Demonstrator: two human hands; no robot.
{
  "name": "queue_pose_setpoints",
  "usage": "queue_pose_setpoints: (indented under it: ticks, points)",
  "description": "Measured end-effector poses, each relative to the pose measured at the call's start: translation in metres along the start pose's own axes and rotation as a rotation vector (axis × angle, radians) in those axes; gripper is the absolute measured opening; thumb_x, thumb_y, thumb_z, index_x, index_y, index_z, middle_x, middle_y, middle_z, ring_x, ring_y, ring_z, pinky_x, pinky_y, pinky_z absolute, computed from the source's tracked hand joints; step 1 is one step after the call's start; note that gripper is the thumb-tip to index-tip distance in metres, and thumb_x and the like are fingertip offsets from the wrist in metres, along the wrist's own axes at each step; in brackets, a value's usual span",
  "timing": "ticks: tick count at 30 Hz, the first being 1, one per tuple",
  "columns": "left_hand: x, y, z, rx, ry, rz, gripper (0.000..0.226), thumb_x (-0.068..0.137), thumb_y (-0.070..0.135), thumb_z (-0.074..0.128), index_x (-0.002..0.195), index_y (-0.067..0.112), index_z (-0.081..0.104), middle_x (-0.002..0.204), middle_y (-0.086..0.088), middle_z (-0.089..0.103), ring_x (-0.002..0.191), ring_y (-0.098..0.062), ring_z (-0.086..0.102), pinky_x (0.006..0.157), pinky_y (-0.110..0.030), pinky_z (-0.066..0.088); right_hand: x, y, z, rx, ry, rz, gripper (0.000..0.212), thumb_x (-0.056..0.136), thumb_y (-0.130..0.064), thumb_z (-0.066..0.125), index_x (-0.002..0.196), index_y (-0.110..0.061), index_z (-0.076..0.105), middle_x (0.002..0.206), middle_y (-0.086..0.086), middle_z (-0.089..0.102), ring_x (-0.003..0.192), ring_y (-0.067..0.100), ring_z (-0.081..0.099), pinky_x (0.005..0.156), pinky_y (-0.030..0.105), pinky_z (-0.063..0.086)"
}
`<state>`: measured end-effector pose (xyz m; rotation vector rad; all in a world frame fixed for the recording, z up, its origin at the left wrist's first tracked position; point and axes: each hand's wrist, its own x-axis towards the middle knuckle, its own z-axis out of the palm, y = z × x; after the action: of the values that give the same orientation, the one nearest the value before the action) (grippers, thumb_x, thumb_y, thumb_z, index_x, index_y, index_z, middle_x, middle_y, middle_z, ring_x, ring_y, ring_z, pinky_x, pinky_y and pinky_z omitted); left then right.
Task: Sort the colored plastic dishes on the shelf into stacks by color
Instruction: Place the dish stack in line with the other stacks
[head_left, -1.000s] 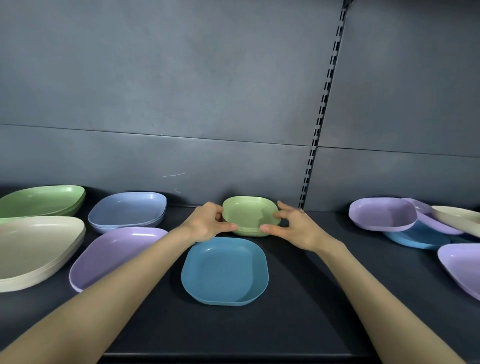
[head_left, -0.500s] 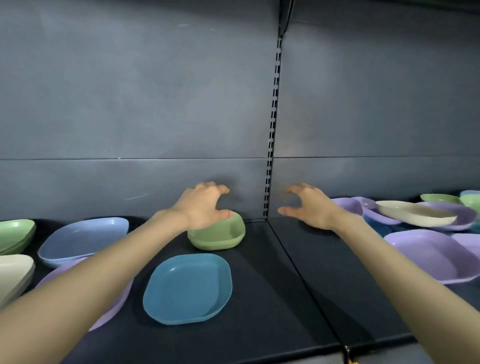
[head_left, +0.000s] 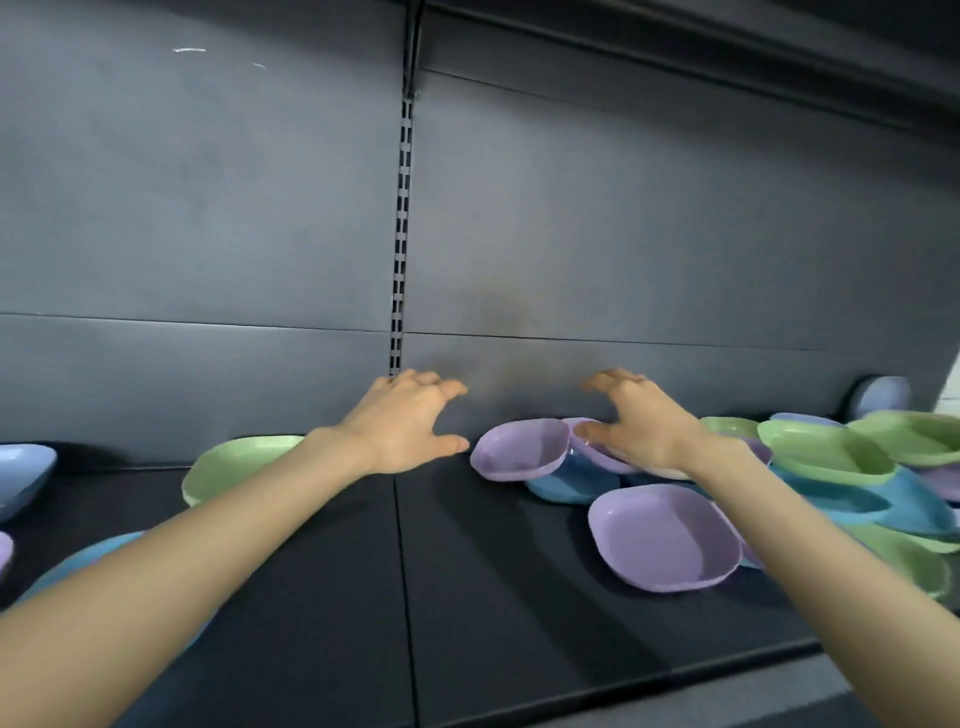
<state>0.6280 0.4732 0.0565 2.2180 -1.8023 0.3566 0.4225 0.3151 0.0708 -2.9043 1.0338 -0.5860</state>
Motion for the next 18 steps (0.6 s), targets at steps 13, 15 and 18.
queue_pose_setpoints:
  ticks: [13, 15, 18]
  points:
    - [0.017, 0.059, 0.071, -0.223, -0.089, -0.232, 0.068, 0.083, 0.051, 0.064, 0.140, 0.026, 0.038, 0.140, 0.002, 0.046, 0.128, -0.020, 0.042, 0.106, -0.039, 0.035, 0.001, 0.086, 0.021, 0.139, -0.187, -0.039, 0.064, 0.077, -0.056, 0.066, 0.130, -0.025, 0.050, 0.129, -0.006, 0.051, 0.120, 0.019, 0.043, 0.098, 0.038, 0.041]
    - [0.022, 0.056, 0.077, -0.277, -0.086, -0.264, 0.066, 0.082, 0.046, 0.067, 0.139, 0.024, 0.040, 0.139, 0.001, 0.047, 0.128, -0.020, 0.042, 0.103, -0.033, 0.036, 0.007, 0.084, 0.024, 0.157, -0.207, -0.041, 0.067, 0.077, -0.055, 0.067, 0.134, -0.026, 0.047, 0.135, -0.004, 0.049, 0.124, 0.020, 0.043, 0.101, 0.040, 0.040]
    - [0.031, 0.050, 0.090, -0.395, -0.082, -0.312, 0.063, 0.080, 0.041, 0.071, 0.134, 0.021, 0.045, 0.131, 0.002, 0.053, 0.122, -0.018, 0.048, 0.095, -0.026, 0.039, 0.019, 0.079, 0.030, 0.211, -0.252, -0.025, 0.065, 0.078, -0.049, 0.070, 0.134, -0.024, 0.048, 0.131, -0.003, 0.052, 0.119, 0.022, 0.047, 0.098, 0.036, 0.042]
